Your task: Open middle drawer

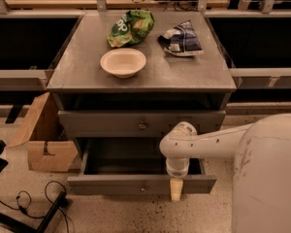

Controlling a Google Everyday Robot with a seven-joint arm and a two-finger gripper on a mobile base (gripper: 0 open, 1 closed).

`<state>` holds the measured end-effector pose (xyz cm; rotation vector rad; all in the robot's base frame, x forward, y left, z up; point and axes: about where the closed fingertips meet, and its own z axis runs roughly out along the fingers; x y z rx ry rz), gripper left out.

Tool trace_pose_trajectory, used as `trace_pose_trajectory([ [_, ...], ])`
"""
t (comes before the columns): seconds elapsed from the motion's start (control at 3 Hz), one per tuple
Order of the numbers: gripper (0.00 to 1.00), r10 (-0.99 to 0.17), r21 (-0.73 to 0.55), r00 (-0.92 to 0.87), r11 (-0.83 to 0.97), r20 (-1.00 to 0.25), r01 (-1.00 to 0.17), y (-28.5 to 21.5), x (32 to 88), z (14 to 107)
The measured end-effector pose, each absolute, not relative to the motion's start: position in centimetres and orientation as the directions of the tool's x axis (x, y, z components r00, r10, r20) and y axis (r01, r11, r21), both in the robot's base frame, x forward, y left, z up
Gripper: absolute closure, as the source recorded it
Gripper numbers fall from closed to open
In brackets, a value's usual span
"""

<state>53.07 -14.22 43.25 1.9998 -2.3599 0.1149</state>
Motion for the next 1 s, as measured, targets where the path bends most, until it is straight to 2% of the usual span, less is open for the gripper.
trace_pose_trajectory([
  [0.67, 0.00, -0.982, 0.001, -0.170, 0.171, 0.076, -0.985, -14.6, 51.3, 42.2],
  [1.0, 0.18, -0.975, 0.091, -0.213, 0.218, 0.062, -0.972, -14.6, 45.3, 40.5],
])
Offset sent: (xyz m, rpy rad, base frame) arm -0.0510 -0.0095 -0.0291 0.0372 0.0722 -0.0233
